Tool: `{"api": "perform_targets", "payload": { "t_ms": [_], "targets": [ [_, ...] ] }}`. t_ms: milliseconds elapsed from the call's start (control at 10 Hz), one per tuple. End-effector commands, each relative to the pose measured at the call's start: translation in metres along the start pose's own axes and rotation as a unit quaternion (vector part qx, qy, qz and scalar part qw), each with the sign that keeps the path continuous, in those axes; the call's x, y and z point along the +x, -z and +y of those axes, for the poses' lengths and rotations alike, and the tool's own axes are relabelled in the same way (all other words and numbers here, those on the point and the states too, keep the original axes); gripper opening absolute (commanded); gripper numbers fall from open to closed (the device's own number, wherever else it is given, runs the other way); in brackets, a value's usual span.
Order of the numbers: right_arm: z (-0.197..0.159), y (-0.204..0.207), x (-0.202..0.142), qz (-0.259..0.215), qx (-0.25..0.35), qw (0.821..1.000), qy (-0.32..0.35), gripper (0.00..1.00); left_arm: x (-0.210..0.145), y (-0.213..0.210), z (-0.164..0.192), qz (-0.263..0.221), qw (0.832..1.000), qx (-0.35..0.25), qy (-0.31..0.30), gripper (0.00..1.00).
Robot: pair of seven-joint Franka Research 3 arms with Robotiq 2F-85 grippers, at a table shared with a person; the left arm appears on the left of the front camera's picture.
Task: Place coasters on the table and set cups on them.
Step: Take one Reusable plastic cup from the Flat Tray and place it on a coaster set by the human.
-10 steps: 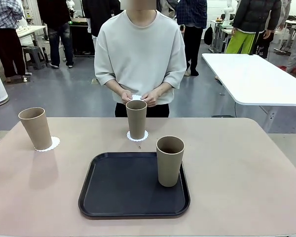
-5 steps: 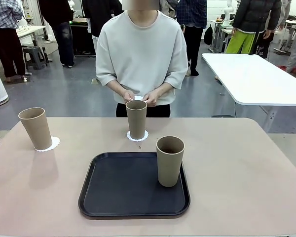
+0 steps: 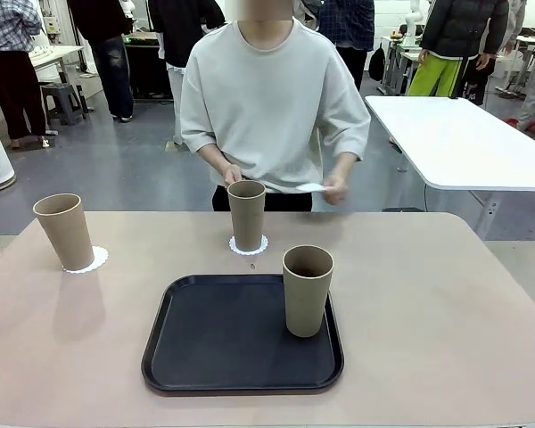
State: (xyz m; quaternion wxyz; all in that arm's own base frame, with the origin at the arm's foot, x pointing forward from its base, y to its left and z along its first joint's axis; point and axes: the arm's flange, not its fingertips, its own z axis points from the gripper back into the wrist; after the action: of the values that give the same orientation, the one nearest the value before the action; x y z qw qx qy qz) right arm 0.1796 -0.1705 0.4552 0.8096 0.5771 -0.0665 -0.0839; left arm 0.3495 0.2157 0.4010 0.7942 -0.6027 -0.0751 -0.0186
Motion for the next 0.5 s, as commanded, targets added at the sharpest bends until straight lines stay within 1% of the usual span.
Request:
{"api": "perform_targets", "payload": {
  "t_ms": [0,400],
  "targets": [
    [0.0002,0.0000,-0.0005,0.000,0.006,1.000,-0.005,1.00,0.0024,-0.0009,-0.0015,-0.008,1.000,0.002,-0.005,1.00],
    [0.0002,0.0000,-0.0005,0.000,0.006,1.000,-0.005,1.00,0.0024,-0.0009,-0.0015,-0.008,1.000,0.002,-0.005,1.00]
  ]
}}
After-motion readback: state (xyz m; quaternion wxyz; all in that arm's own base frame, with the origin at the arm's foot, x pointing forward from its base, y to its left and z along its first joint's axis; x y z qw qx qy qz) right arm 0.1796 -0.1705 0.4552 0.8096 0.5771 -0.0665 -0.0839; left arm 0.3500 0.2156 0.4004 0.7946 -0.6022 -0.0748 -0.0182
